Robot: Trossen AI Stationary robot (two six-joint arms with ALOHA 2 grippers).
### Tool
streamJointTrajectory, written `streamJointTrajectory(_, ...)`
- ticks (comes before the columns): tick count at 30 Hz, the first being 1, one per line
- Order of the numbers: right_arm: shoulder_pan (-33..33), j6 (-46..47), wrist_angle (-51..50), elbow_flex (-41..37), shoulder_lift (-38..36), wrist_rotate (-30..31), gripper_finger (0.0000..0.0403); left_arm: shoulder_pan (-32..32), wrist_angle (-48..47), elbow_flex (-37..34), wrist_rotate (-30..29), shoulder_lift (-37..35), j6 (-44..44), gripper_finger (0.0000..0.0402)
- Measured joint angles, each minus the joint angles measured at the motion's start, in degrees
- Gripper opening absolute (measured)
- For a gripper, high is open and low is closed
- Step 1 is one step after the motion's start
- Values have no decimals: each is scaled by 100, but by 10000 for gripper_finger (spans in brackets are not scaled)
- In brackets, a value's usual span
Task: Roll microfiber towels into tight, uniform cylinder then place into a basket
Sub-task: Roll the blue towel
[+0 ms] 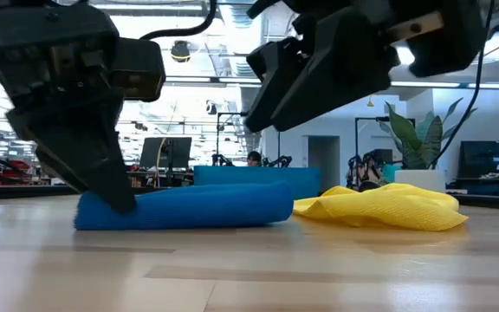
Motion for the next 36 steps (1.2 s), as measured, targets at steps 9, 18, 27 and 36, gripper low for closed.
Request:
streamJointTrajectory(9,-42,-392,-235,0,0,251,210,17,0,0,25,0,110,125)
streamJointTrajectory(18,-49,-481,-86,-5,400,346,215,17,-8,2,53,0,113,125)
streamJointTrajectory(27,-144,-209,-81,15,645,830,208,17,0,2,71,-2,115,125)
streamJointTrajectory(36,-204,142,-76,37,831,821,197,13,63,0,54,-25,652,125)
